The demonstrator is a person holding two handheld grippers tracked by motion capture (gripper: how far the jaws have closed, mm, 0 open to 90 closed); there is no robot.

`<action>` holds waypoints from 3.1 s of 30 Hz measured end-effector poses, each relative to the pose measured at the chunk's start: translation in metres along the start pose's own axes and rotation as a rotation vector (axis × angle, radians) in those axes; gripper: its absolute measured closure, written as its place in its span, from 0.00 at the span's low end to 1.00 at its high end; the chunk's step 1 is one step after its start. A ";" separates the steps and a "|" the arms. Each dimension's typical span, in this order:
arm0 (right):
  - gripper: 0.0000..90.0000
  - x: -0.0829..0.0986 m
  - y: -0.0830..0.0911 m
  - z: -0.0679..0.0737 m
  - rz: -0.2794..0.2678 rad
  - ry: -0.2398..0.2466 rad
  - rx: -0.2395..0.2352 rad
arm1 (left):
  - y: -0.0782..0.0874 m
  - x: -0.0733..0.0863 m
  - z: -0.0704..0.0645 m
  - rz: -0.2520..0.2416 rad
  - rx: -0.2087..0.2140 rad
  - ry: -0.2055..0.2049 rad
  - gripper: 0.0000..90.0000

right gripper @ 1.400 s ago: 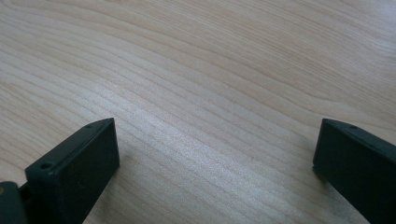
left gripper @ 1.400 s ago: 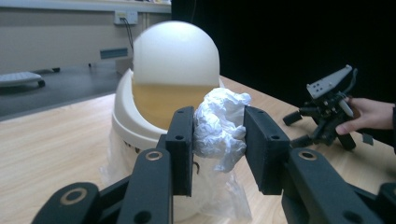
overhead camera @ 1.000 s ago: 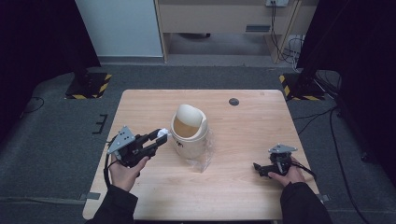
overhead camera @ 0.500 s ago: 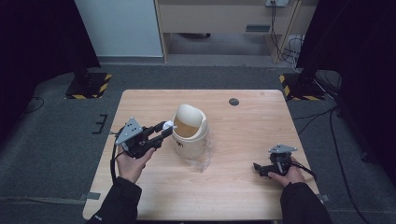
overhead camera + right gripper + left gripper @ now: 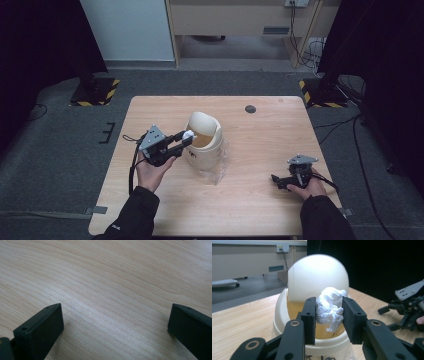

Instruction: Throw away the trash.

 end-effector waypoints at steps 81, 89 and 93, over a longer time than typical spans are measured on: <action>0.01 0.000 0.000 0.000 0.001 0.005 -0.003 | 0.057 0.133 0.109 0.422 -0.346 0.122 0.21; 0.01 0.000 0.000 0.000 0.000 0.005 -0.003 | 0.058 0.149 0.117 0.494 -0.368 0.139 0.15; 0.01 0.000 0.000 0.000 0.000 0.005 -0.003 | 0.058 0.152 0.119 0.505 -0.374 0.138 0.13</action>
Point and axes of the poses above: each handheld gripper's, and its own axes: y roughly backward along the jaws, x roughly out of its underside, z roughly to its left, the point moved 9 cm from there along -y, roughly forward along the jaws, and after that the axes turned 9 degrees about y, right-handed, at the moved point
